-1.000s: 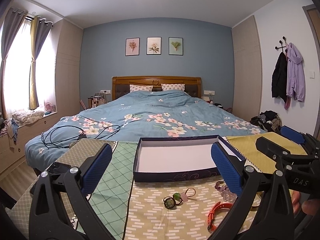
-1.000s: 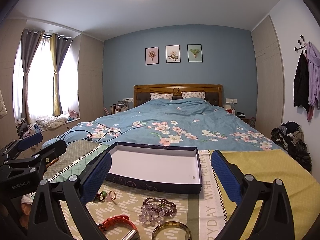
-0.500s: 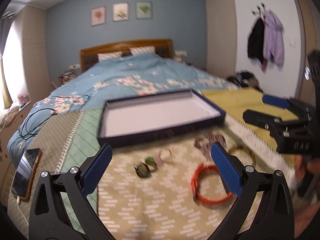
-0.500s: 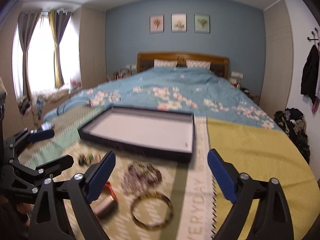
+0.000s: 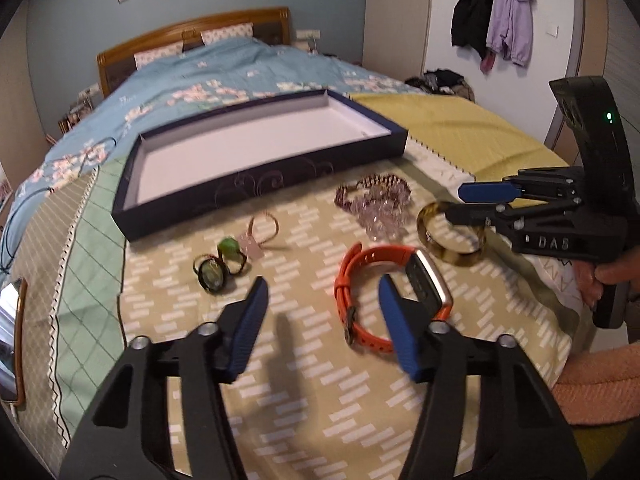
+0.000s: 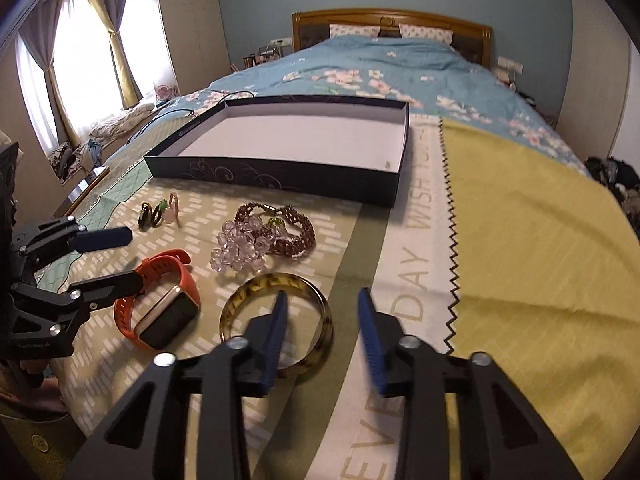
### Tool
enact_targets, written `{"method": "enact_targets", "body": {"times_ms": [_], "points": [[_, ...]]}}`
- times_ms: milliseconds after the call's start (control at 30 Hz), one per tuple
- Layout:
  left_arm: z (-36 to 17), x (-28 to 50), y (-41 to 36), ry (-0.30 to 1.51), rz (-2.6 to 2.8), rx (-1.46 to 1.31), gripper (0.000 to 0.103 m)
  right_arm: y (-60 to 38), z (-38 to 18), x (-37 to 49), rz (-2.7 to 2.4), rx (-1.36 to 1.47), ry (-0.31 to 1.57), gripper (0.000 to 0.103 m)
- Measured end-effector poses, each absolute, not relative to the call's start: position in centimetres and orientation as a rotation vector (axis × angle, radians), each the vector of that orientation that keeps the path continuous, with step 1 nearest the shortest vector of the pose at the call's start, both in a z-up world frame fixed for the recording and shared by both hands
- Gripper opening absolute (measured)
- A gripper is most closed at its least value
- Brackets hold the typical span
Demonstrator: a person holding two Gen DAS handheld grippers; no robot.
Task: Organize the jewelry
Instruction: 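Grasp the orange watch band with the left tool while the right tool grasps the tortoiseshell bangle, then carry the watch band and bangle into the white tray and open both tools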
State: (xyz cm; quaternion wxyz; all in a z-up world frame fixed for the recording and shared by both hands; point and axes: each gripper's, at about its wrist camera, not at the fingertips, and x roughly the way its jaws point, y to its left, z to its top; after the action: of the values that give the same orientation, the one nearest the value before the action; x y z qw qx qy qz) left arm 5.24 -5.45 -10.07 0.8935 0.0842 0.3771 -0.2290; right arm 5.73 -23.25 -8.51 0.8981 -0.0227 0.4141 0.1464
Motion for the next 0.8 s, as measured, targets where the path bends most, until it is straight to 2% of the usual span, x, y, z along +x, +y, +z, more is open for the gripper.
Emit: {"method": "enact_targets", "body": {"times_ms": [33,233,267,300,367,600,800], "points": [[-10.2,5.4,-5.5,0.796,-0.479,0.172,0.043,-23.3,-8.5,5.8,0.308,-0.045,0.862,0.027],[-10.7,5.9,-5.8,0.856,-0.538,0.161,0.029,-23.2,-8.7,6.5,0.327,-0.069,0.889,0.025],[-10.6,5.9,-5.9,0.858,-0.546,0.165,0.024,-23.2,-8.6,6.5,0.329,-0.077,0.889,0.022],[-10.6,5.9,-6.1,0.861,-0.556,0.17,0.021,-23.1,-8.6,6.6,0.33,-0.082,0.889,0.011],[-10.6,5.9,-6.4,0.862,-0.562,0.177,0.012,-23.0,-8.6,6.8,0.344,-0.086,0.893,0.006],[-9.8,6.9,-5.5,0.855,-0.564,0.144,0.009,-23.8,-7.3,6.5,0.381,-0.036,0.859,0.006],[-6.9,8.4,-4.2,0.773,-0.535,0.153,0.01,-24.2,-4.5,7.7,0.386,0.002,0.772,0.006]]}}
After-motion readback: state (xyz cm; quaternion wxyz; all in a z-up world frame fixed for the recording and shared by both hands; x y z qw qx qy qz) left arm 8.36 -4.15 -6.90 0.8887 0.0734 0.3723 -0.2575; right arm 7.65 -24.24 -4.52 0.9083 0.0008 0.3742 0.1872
